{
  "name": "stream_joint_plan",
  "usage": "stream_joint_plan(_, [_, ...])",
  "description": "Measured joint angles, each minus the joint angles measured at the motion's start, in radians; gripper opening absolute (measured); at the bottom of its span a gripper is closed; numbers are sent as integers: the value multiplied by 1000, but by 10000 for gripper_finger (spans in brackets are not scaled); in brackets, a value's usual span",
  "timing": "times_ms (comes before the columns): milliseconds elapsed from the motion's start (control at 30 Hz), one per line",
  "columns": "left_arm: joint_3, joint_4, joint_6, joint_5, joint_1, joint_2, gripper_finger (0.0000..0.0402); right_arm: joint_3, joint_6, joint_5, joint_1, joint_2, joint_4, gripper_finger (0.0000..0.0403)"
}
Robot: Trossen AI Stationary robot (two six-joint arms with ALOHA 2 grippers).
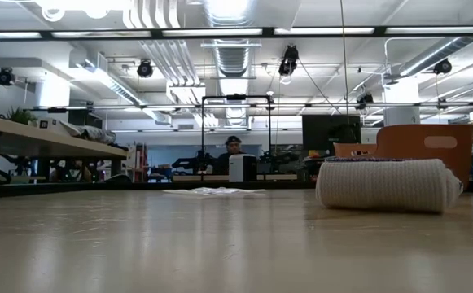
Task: Roll bandage
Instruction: Open the transparent zip bag
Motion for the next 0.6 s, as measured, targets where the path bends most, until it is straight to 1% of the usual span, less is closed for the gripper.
stream_joint_plan(133, [-2,36,4,23,-1,10,31,0,0,23,1,0,4,18])
stream_joint_plan(200, [-7,86,-6,29,-3,25,51,0,0,50,0,6,6,18])
stream_joint_plan(300, [-15,116,-34,28,-5,47,84,1,-4,56,0,16,8,18])
stream_joint_plan(467, [-19,114,-45,33,-8,89,132,1,-1,54,1,35,17,18])
stream_joint_plan(533, [-21,102,-51,33,-9,106,144,1,5,54,0,37,41,18])
stream_joint_plan(600, [-21,97,-76,33,-9,118,147,1,5,54,0,37,57,18])
